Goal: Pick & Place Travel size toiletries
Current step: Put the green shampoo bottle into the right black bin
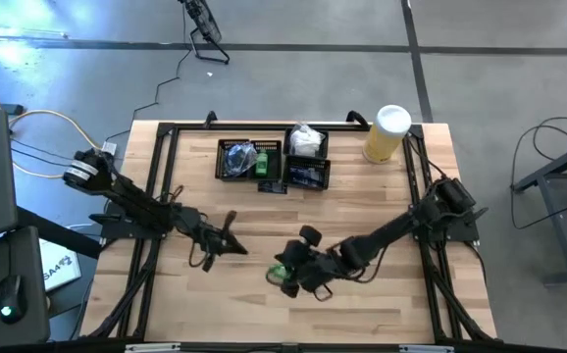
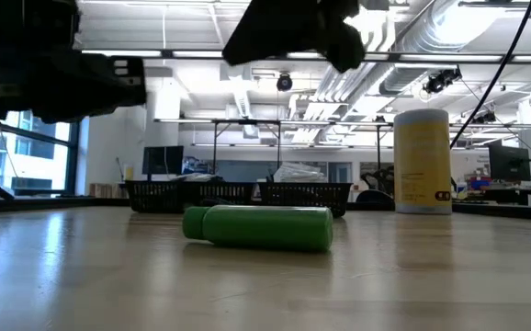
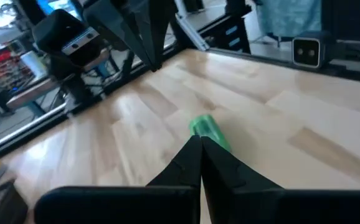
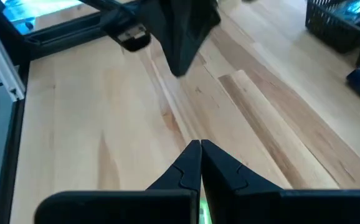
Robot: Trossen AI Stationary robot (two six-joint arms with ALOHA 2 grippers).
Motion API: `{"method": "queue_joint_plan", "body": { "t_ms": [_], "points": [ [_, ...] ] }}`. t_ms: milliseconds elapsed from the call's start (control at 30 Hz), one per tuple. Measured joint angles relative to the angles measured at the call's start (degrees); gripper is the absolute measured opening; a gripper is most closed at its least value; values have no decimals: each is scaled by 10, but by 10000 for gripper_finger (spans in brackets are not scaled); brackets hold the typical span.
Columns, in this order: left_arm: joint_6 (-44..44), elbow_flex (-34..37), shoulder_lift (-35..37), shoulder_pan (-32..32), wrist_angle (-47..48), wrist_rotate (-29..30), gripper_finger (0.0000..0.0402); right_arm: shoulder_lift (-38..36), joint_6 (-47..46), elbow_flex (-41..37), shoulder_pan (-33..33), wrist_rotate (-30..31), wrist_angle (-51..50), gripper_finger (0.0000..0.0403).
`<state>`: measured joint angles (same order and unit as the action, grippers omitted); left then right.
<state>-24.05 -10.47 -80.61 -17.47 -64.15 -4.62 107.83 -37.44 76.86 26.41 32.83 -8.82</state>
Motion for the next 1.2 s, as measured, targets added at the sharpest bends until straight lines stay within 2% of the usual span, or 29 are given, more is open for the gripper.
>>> {"method": "queue_joint_plan", "body": {
  "t_ms": [167, 367, 467, 633, 767, 1067, 1200],
  "points": [
    [2, 48, 51, 3, 0, 60, 0, 0, -13, 0, -41, -66, 0, 3],
    [10, 96, 110, 2, -9, 132, 0, 0, -36, 0, -83, -185, -3, 3],
    [14, 97, 141, 2, 25, 167, 0, 1, -44, 25, -93, -191, -60, 3],
    [-10, 97, 157, 2, 35, 172, 0, 1, -30, 108, -93, -146, -205, 3],
    [-12, 96, 158, 2, 41, 173, 0, 1, -28, 140, -103, -124, -252, 3],
    [-12, 96, 159, 2, 49, 173, 0, 15, 31, 141, -144, -224, -254, 3],
    [-12, 96, 159, 2, 55, 174, 0, 14, 27, 141, -152, -244, -255, 3]
  ]
}}
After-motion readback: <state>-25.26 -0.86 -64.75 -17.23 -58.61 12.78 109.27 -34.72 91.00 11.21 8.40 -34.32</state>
